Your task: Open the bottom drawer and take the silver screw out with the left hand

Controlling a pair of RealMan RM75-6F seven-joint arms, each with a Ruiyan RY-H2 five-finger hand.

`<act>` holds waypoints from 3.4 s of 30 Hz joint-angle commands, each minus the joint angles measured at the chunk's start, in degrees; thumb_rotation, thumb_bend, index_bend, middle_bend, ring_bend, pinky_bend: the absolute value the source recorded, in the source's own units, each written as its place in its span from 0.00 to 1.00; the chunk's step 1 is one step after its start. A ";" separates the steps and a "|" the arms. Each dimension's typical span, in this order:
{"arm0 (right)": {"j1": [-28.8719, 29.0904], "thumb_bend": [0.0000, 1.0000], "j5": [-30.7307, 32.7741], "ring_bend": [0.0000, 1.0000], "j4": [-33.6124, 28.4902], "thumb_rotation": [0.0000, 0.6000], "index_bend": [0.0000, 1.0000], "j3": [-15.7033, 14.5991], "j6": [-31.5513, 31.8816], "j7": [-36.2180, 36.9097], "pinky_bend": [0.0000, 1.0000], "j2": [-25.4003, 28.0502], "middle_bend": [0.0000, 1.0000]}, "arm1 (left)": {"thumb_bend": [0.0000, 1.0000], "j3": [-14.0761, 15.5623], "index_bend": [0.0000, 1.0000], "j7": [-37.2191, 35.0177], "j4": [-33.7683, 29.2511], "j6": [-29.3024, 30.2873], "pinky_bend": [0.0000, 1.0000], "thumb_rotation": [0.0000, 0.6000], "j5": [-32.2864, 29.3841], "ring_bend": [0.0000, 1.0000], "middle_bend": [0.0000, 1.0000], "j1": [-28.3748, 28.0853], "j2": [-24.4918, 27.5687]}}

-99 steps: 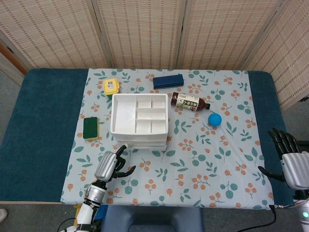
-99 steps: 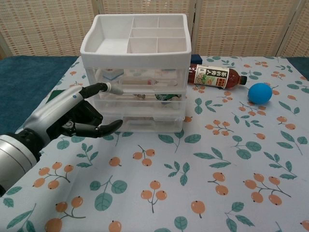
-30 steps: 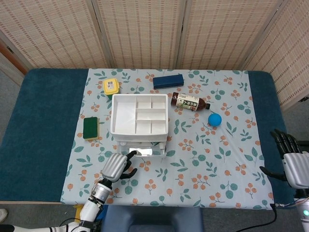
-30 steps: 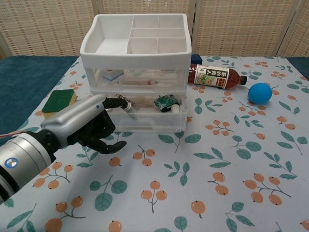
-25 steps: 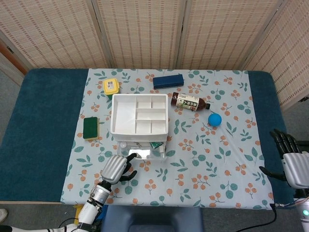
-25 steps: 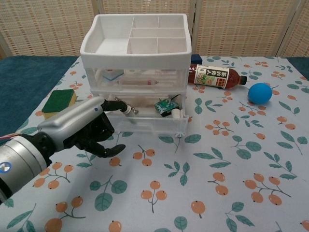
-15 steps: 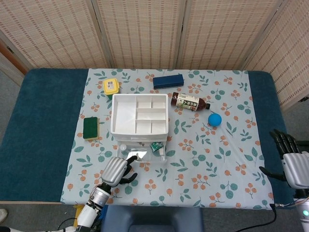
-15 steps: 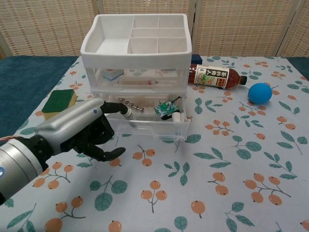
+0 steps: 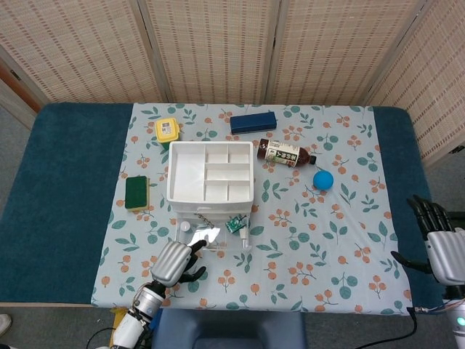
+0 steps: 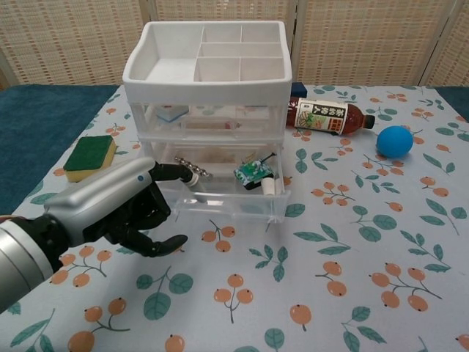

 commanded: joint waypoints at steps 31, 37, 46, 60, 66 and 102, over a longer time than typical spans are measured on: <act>0.04 0.13 -0.04 0.00 0.30 1.00 0.00 0.00 -0.10 0.29 0.00 -0.13 0.00 | 0.31 1.66 0.30 1.23 -2.08 -0.09 1.00 0.98 0.92 0.96 0.95 1.59 0.93; 0.07 0.13 -0.01 0.00 0.42 1.00 0.00 0.12 -0.02 0.44 0.00 -0.11 0.00 | 0.31 1.86 0.19 1.34 -2.76 0.36 1.00 0.97 1.74 0.95 0.94 1.85 1.46; 0.04 0.13 -0.30 0.00 0.09 1.00 0.00 0.45 0.69 0.71 0.00 0.60 0.00 | 0.31 2.41 0.17 1.45 -5.01 1.25 1.00 0.97 3.78 0.95 0.94 2.26 3.93; -0.59 0.13 -1.19 0.00 -1.49 1.00 0.00 0.73 2.72 0.16 0.00 2.45 0.00 | 0.31 -2.07 0.33 -3.52 -4.15 1.79 1.00 1.00 13.70 0.95 0.94 -2.61 14.65; -0.77 0.13 -1.79 0.00 -1.95 1.00 0.00 0.79 3.57 -0.16 0.00 2.90 0.00 | 0.31 -4.52 0.35 -2.58 -1.23 1.26 1.00 1.00 15.17 0.95 0.94 -5.06 16.69; -1.42 0.13 -2.06 0.00 -3.10 1.00 0.00 0.83 4.65 -1.02 0.00 4.01 0.00 | 0.31 -3.37 0.38 13.75 10.87 -6.47 1.00 1.00 17.57 0.98 0.98 -13.43 10.88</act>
